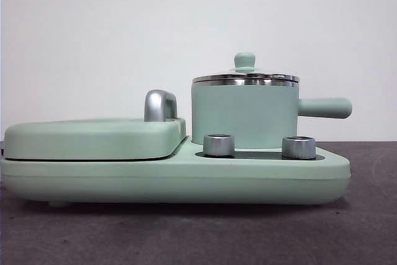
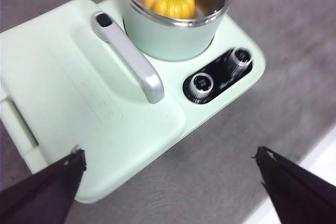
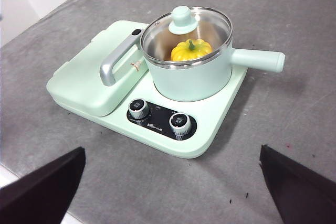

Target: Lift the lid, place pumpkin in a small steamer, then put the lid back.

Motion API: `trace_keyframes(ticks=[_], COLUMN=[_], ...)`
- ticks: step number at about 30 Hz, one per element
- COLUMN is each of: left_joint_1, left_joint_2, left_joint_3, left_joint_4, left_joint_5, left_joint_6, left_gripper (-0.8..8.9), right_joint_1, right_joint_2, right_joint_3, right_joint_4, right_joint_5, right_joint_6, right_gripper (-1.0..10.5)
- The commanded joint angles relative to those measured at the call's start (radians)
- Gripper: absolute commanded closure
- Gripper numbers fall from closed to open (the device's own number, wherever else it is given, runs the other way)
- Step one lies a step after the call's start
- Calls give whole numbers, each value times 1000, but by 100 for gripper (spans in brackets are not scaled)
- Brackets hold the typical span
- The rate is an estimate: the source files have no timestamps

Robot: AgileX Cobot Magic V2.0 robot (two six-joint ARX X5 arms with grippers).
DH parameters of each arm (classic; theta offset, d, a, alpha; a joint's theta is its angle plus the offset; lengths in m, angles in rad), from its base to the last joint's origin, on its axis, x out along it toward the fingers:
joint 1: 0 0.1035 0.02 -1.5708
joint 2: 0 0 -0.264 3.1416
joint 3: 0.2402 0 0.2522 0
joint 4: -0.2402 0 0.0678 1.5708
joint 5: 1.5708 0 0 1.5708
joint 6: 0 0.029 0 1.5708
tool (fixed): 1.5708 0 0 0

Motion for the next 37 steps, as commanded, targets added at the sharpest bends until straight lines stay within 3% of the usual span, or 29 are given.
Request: trace_keyframes(ticks=[1, 2, 3, 4, 5, 6, 23, 29, 32, 37], left_joint_1=[-8, -8, -8, -8, -8, -8, 23, 274, 430, 600], left_joint_2=[-173, -231, -283, -327, -360, -392, -560, -619, -683, -790], left_joint_3=[-132, -170, -198, -219, -232, -243, -267, -443, -588, -838], left_joint_4=[65, 77, 79, 76, 73, 68, 100, 309, 485, 606], left_joint_5=[-32, -43, -47, -50, -54, -54, -53, -51, -53, -53], left_joint_6=[-100, -111, -121, -124, -127, -126, -127, -116, -5, 111], left_gripper=[433, 520, 670, 834, 786, 798, 793, 793, 793, 793], right_joint_1=[6, 6, 6, 6, 6, 6, 6, 6, 6, 6], right_joint_2=[1, 1, 1, 1, 1, 1, 1, 1, 1, 1], right_joint_3=[6, 6, 6, 6, 6, 6, 7, 7, 7, 7], right_joint_4=[10, 10, 10, 7, 6, 7, 7, 7, 7, 7], right_joint_5=[0, 0, -5, -16, -27, -27, -22, -22, -22, -23], right_joint_6=[9, 10, 10, 9, 3, -3, 2, 2, 2, 2], right_gripper=[401, 410, 539, 797, 984, 899, 899, 898, 898, 898])
